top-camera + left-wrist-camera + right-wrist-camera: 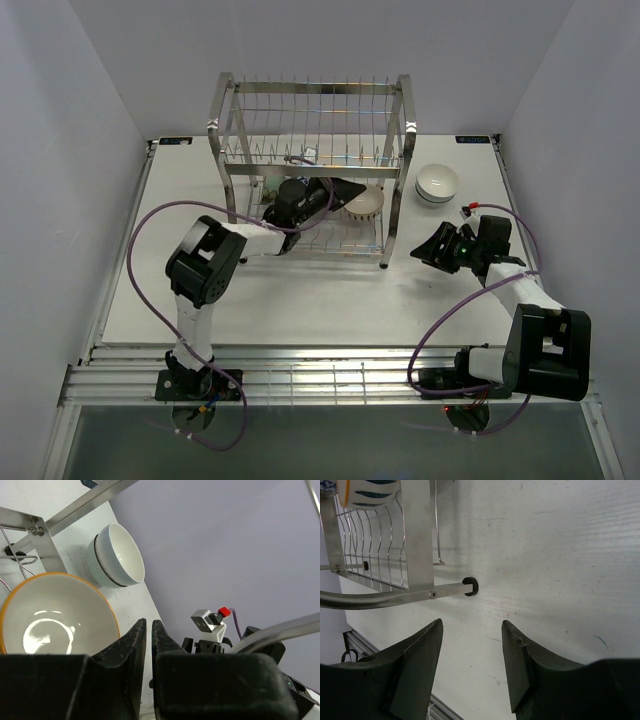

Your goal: Unload the bowls from the dish rack

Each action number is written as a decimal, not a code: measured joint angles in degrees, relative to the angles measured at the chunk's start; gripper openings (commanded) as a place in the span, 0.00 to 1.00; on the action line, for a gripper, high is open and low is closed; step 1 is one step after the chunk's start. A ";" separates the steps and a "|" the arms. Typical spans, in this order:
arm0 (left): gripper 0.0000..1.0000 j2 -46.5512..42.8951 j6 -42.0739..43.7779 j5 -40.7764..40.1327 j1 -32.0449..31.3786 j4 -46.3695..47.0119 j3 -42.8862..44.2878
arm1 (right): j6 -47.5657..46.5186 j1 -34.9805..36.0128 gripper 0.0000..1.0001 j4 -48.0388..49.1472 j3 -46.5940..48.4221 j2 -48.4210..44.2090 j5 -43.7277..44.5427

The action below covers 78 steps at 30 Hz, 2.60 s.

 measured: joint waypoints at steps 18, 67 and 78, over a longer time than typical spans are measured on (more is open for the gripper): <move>0.43 -13.55 7.48 -3.15 -0.04 -11.78 -11.04 | -0.44 0.00 0.58 -0.74 0.00 -0.17 1.33; 0.07 -2.10 13.64 -19.34 -3.37 -44.24 6.80 | -0.94 0.00 0.61 0.20 -1.60 1.49 0.63; 0.00 -4.92 13.55 -19.56 -3.65 -44.81 3.96 | -0.96 0.00 0.61 0.02 -1.60 0.66 0.87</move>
